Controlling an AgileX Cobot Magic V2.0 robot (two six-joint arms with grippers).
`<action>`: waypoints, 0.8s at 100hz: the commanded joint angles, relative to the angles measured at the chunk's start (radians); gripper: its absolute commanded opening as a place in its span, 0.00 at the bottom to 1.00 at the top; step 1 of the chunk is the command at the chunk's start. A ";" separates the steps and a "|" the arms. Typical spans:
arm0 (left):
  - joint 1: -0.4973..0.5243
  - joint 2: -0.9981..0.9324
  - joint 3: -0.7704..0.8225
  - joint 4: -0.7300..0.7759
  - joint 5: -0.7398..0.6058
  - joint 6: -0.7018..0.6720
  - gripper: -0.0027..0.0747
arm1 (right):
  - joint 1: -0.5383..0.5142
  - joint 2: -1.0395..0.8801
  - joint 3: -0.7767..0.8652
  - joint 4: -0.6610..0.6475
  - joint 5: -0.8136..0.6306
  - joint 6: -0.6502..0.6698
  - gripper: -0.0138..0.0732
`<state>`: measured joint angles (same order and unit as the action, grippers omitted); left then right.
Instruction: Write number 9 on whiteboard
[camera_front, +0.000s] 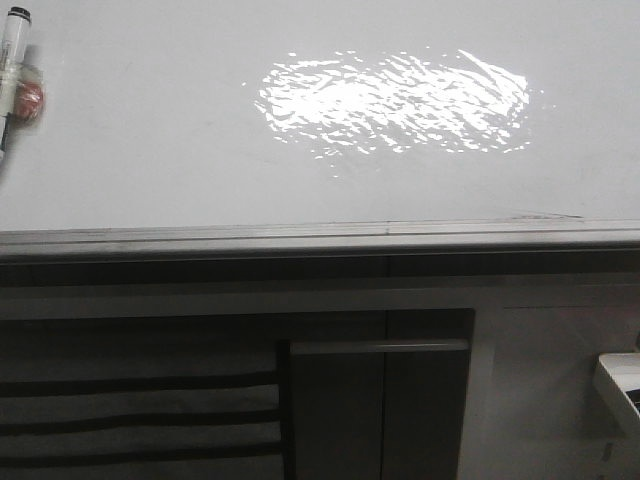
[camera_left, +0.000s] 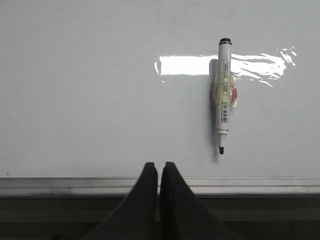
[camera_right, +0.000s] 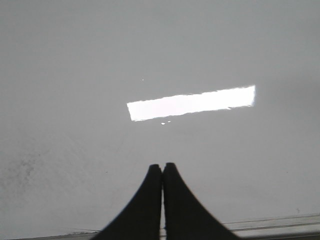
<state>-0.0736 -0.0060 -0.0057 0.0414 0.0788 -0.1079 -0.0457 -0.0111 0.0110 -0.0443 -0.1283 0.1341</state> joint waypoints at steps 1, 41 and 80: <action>0.002 -0.026 0.028 -0.008 -0.079 -0.006 0.01 | -0.004 -0.018 0.026 0.000 -0.079 -0.005 0.08; 0.002 -0.026 0.028 -0.008 -0.079 -0.006 0.01 | -0.004 -0.018 0.026 0.000 -0.079 -0.005 0.08; 0.002 -0.026 0.028 -0.008 -0.088 -0.006 0.01 | -0.004 -0.018 0.026 0.000 -0.079 -0.005 0.08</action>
<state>-0.0736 -0.0060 -0.0057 0.0414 0.0788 -0.1079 -0.0457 -0.0111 0.0110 -0.0443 -0.1283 0.1341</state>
